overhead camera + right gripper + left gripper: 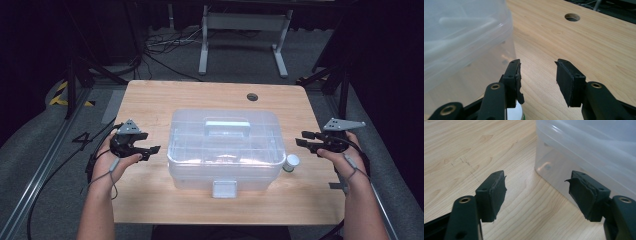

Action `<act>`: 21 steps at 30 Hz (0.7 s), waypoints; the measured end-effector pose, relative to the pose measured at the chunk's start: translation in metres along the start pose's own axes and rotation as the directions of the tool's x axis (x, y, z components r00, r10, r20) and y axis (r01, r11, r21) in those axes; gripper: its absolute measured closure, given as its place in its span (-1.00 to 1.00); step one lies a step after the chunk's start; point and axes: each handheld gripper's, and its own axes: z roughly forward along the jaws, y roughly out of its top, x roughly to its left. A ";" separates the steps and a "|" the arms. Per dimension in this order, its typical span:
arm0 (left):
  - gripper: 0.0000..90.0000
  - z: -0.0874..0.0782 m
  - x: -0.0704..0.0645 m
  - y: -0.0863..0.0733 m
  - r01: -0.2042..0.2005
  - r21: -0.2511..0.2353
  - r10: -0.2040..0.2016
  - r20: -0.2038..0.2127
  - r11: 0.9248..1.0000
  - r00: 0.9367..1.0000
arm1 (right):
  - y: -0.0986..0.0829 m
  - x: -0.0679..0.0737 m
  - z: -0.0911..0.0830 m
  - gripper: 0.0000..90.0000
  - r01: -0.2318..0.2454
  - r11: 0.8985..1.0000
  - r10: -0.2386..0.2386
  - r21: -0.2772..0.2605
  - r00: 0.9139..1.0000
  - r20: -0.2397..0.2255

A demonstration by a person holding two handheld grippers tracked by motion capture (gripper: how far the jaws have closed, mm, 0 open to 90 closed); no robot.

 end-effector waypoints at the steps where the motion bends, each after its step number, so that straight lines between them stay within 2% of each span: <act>1: -0.35 0.000 0.001 0.000 0.025 -0.013 -0.025 0.013 1.000 1.000 | 0.000 -0.001 -0.001 0.22 -0.005 1.000 0.005 -0.001 1.000 0.000; 3: -0.30 -0.001 0.000 0.001 0.020 -0.003 -0.020 0.016 1.000 1.000 | -0.001 -0.002 -0.004 0.22 -0.016 1.000 0.016 -0.008 1.000 0.008; 5: -0.16 -0.003 -0.002 0.002 0.020 0.017 -0.020 0.032 1.000 0.999 | -0.001 -0.002 -0.006 0.21 -0.035 0.999 0.035 -0.022 0.999 0.000; 8: -0.10 -0.005 -0.003 0.005 0.026 0.014 -0.026 0.044 1.000 0.999 | 0.000 -0.001 -0.007 0.20 -0.038 0.999 0.037 -0.039 0.999 -0.010; 10: -0.08 -0.009 -0.002 0.009 0.040 0.007 -0.040 0.033 0.999 0.999 | 0.003 0.002 -0.008 0.18 -0.030 0.999 0.029 -0.034 0.999 -0.014; 13: -0.10 -0.013 -0.001 0.015 0.025 -0.002 -0.025 0.023 1.000 0.999 | 0.005 0.005 -0.009 0.15 -0.003 1.000 0.003 -0.027 1.000 -0.019; 15: -0.10 -0.015 -0.001 0.020 0.011 0.010 -0.011 0.026 1.000 1.000 | 0.007 0.006 -0.009 0.12 0.007 1.000 -0.007 -0.015 1.000 -0.001; 17: -0.07 -0.017 -0.002 0.027 -0.009 0.019 0.008 0.020 1.000 1.000 | 0.007 0.005 -0.010 0.10 -0.049 0.999 0.048 0.017 0.999 0.024; 18: -0.04 -0.018 -0.004 0.031 -0.016 0.031 0.016 0.019 0.999 1.000 | 0.006 0.003 -0.010 0.10 -0.053 0.998 0.052 0.020 0.998 0.038; 21: -0.01 -0.022 -0.011 0.044 -0.074 0.030 0.073 0.030 0.997 0.997 | 0.003 0.000 -0.008 0.12 -0.067 0.997 0.066 0.027 0.997 0.031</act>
